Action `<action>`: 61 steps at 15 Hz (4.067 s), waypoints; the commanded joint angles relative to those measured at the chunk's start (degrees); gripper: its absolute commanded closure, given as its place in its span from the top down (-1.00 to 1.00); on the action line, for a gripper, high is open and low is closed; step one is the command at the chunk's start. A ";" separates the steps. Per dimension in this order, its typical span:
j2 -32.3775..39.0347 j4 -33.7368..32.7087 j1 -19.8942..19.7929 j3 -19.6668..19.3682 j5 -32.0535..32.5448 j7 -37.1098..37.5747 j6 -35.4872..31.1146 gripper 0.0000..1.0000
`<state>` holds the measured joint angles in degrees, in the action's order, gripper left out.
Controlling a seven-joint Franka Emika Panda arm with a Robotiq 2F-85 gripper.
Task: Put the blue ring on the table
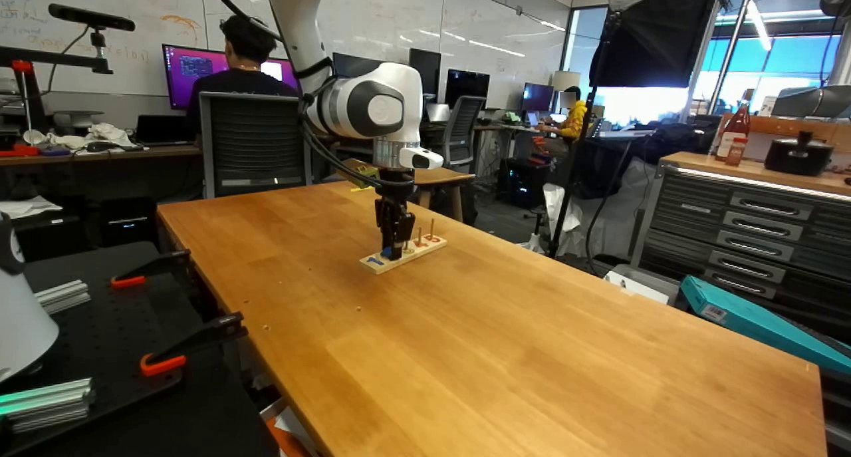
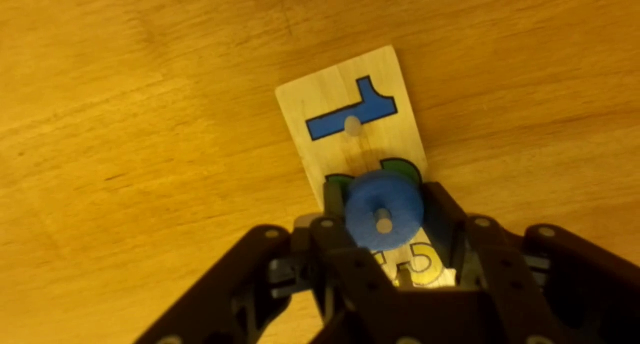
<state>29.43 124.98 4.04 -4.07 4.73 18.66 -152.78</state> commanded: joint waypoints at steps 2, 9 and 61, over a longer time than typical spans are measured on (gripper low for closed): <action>-2.43 0.60 0.27 0.70 -3.09 -1.14 1.54 -0.60; -8.06 3.13 0.60 2.95 -4.37 -1.45 3.60 -0.59; 1.00 -10.04 -1.93 -5.55 -5.97 5.21 9.56 -0.59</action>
<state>28.20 116.27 3.33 -7.52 -3.44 23.85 -141.09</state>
